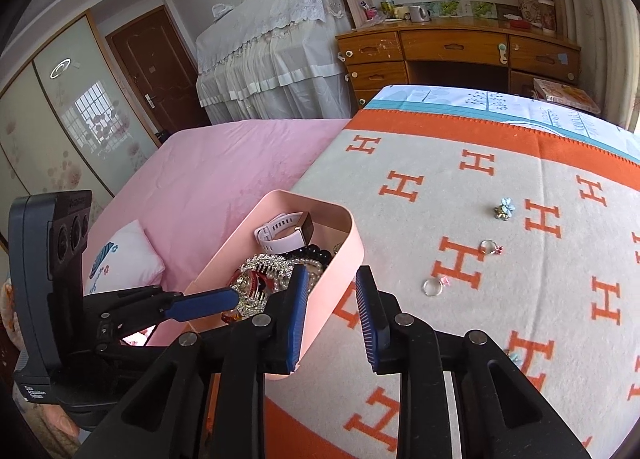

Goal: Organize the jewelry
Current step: 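Withdraw both tools from the box toward the blue flower brooch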

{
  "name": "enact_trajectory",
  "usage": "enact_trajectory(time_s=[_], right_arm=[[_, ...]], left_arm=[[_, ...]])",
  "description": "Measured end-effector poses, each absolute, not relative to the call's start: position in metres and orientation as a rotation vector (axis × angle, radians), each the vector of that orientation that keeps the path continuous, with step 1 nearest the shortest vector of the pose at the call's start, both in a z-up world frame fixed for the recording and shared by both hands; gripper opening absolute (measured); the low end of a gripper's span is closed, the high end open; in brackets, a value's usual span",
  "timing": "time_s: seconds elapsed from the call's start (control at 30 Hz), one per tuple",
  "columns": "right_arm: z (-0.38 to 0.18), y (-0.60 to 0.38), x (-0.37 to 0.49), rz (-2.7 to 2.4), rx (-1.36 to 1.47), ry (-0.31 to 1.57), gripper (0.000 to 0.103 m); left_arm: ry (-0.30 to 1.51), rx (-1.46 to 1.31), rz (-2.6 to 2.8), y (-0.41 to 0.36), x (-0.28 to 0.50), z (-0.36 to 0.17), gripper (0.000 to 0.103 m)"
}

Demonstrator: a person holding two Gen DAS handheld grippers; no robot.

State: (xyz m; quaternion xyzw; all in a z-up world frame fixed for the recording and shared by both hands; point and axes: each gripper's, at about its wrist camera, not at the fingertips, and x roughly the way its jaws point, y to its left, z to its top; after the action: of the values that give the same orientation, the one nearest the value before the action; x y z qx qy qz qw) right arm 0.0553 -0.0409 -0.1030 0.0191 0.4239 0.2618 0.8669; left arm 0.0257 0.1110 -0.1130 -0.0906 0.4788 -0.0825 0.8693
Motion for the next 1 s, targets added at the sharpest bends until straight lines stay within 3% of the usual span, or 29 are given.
enact_trajectory(time_s=[0.47,0.6,1.0], right_arm=[[-0.082,-0.097,0.027,0.469,0.097,0.823,0.025],[-0.078,-0.120,0.023,0.422,0.119,0.812,0.032],[-0.093,-0.187,0.016,0.281,0.190,0.830,0.032]], left_arm=[[0.987,-0.125,-0.217,0.074,0.018,-0.104,0.041],[0.993,-0.118,-0.234,0.063,0.019,-0.103,0.042],[1.001,-0.086,-0.276,0.032,0.031,-0.111,0.042]])
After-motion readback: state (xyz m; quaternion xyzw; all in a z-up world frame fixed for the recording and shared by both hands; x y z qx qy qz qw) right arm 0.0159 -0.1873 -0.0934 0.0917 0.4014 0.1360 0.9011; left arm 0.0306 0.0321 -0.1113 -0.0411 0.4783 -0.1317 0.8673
